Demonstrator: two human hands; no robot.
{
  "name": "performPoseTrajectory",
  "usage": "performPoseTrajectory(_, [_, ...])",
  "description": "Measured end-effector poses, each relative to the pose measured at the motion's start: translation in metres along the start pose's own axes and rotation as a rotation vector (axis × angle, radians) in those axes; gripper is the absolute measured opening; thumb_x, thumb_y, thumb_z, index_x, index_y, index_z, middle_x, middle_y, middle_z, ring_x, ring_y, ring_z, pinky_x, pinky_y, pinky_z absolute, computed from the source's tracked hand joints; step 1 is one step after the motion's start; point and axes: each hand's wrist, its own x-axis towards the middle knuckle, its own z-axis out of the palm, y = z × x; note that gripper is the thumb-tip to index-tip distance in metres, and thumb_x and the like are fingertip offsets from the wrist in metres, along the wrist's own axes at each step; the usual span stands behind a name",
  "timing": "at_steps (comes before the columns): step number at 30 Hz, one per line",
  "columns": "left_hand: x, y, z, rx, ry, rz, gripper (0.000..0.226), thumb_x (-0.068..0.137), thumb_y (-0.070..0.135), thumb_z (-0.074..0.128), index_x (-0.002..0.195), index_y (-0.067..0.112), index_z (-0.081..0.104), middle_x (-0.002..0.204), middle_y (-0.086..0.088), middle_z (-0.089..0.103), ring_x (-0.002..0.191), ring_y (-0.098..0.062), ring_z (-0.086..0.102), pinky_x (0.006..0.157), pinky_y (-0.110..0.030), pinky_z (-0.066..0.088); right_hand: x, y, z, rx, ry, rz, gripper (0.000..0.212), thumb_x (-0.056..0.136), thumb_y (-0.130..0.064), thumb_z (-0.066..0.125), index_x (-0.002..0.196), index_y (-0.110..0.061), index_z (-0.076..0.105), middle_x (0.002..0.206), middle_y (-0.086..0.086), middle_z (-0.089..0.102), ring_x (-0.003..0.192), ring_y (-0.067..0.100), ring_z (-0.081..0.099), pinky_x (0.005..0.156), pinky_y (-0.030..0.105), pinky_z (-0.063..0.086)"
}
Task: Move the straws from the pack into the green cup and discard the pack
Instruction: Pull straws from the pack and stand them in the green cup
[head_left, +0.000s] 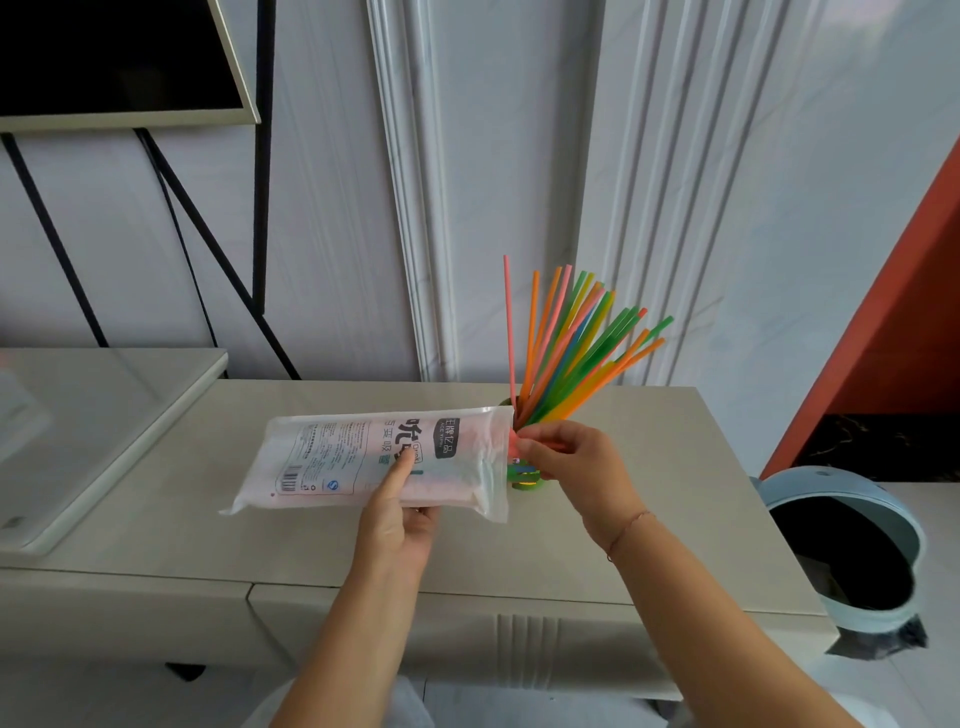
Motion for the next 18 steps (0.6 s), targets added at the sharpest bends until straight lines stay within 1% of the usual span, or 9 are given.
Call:
performPoseTrajectory(2, [0.000,0.001,-0.001,-0.010,-0.010,0.002,0.029,0.083,0.004,0.067,0.106,0.019,0.061,0.082,0.000,0.076,0.077,-0.015,0.073,0.069,-0.036,0.061,0.000,-0.001,-0.002,0.002,-0.029,0.001,0.006,0.081,-0.012,0.070,0.084,-0.010,0.075,0.080,0.006,0.073,0.067,0.007,0.064,0.062,0.014,0.053])
performPoseTrajectory(3, [0.000,0.002,-0.003,-0.015,-0.005,0.003,0.028,0.083,0.005,0.068,0.105,0.020,0.061,0.083,0.000,0.076,0.077,-0.015,0.074,0.068,-0.037,0.061,0.001,-0.002,-0.004,0.014,-0.030,0.003,0.005,0.081,-0.012,0.070,0.081,-0.012,0.075,0.075,0.004,0.072,0.064,0.007,0.063,0.060,0.014,0.052])
performPoseTrajectory(6, [0.003,0.008,-0.008,-0.022,0.038,-0.005,0.028,0.081,0.007,0.071,0.104,0.019,0.061,0.082,0.000,0.076,0.074,-0.016,0.074,0.061,-0.034,0.061,0.003,-0.003,-0.016,0.080,0.012,0.023,0.013,0.083,-0.006,0.066,0.072,-0.011,0.072,0.060,0.002,0.063,0.053,0.007,0.055,0.055,0.015,0.049])
performPoseTrajectory(8, [0.004,0.012,-0.009,-0.026,0.083,-0.013,0.031,0.079,0.006,0.072,0.105,0.019,0.060,0.081,0.000,0.076,0.074,-0.016,0.074,0.062,-0.034,0.060,0.005,-0.005,-0.028,0.146,0.025,0.058,0.012,0.085,-0.005,0.064,0.075,-0.006,0.071,0.061,0.007,0.060,0.052,0.009,0.053,0.054,0.017,0.049])
performPoseTrajectory(10, [0.006,0.016,-0.009,-0.030,0.125,-0.023,0.032,0.079,0.005,0.072,0.105,0.018,0.060,0.086,-0.001,0.074,0.077,-0.017,0.072,0.064,-0.035,0.058,0.008,-0.005,-0.038,0.270,0.012,0.111,0.010,0.086,-0.006,0.062,0.080,-0.002,0.069,0.063,0.009,0.058,0.050,0.010,0.053,0.050,0.017,0.048])
performPoseTrajectory(12, [0.007,0.017,-0.008,-0.034,0.161,-0.037,0.028,0.078,0.003,0.072,0.099,0.018,0.060,0.087,-0.001,0.071,0.077,-0.017,0.070,0.061,-0.034,0.056,0.009,-0.005,-0.040,0.430,-0.015,0.193,0.009,0.087,-0.010,0.062,0.084,-0.003,0.067,0.064,0.008,0.057,0.047,0.009,0.053,0.045,0.018,0.046])
performPoseTrajectory(14, [0.006,0.016,-0.005,-0.046,0.179,-0.057,0.027,0.078,0.003,0.072,0.096,0.019,0.059,0.086,-0.001,0.070,0.077,-0.018,0.069,0.056,-0.033,0.056,0.008,-0.002,-0.036,0.575,-0.062,0.275,0.015,0.086,-0.020,0.063,0.085,-0.006,0.066,0.062,0.004,0.057,0.045,0.008,0.051,0.041,0.017,0.044])
performPoseTrajectory(16, [0.004,0.013,-0.001,-0.051,0.186,-0.068,0.028,0.078,0.002,0.072,0.096,0.019,0.059,0.087,-0.001,0.070,0.078,-0.018,0.069,0.058,-0.034,0.056,0.005,0.001,-0.029,0.659,-0.120,0.322,0.019,0.082,-0.028,0.066,0.084,-0.009,0.066,0.061,0.001,0.056,0.043,0.006,0.048,0.039,0.016,0.040])
performPoseTrajectory(18, [0.002,0.010,0.001,-0.053,0.186,-0.072,0.029,0.078,0.001,0.072,0.097,0.019,0.059,0.087,-0.002,0.070,0.080,-0.020,0.069,0.064,-0.036,0.056,0.003,0.004,-0.021,0.707,-0.153,0.319,0.019,0.075,-0.025,0.069,0.084,-0.009,0.064,0.063,0.000,0.054,0.043,0.005,0.046,0.039,0.014,0.038])
